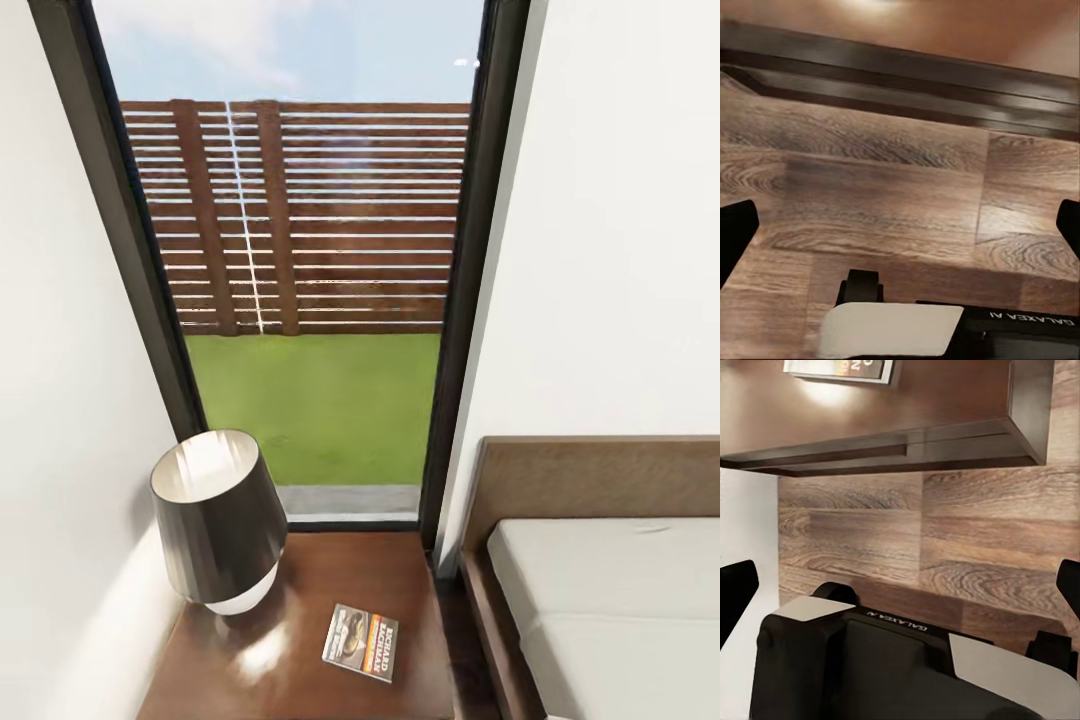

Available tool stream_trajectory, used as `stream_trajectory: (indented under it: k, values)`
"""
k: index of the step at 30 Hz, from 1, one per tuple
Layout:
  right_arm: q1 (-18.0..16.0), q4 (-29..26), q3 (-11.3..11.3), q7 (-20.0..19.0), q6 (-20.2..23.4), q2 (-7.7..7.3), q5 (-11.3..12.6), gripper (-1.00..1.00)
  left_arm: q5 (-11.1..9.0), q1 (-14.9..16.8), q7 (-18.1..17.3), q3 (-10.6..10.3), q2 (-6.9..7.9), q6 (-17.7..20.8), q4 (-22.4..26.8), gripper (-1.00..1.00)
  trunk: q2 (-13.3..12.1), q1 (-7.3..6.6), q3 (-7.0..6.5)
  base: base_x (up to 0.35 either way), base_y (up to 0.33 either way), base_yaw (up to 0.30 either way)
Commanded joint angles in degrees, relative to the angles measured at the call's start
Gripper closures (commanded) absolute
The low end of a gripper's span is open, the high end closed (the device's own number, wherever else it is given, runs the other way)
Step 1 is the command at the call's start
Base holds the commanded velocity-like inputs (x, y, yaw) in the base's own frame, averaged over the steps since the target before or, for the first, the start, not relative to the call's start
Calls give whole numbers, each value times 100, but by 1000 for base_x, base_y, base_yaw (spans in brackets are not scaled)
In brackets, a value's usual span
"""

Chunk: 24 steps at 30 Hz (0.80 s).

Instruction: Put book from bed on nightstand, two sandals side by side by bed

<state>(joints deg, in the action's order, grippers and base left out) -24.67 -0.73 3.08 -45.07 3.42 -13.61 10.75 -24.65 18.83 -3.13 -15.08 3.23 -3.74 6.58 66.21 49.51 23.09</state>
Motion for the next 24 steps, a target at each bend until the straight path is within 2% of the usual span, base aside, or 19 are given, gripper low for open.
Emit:
stream_trajectory:
  k: [1,5,7,15,24]
  values:
    - [-2,-1,34,-19,36,-2,58,-100,-62,2,119,-48,-9,-21,-13,-100,-38,-23,-12,0,0,0]
    - [-2,45,34,-19,36,-2,59,-100,-53,-2,643,-52,-82,-28,-233,-100,-198,-110,-84,0,0,0]
    - [-1,165,34,-18,36,-2,59,-100,-49,-2,795,-49,-135,-30,-342,-100,-279,-154,-120,0,0,0]
    - [15,512,30,-19,36,-2,43,-100,-55,-8,882,-47,-188,-7,-520,-100,-599,-330,-264,0,0,0]
    - [32,530,34,-16,36,-2,58,-100,-66,-36,892,-46,-188,-17,-527,-100,-599,-330,-264,0,0,0]
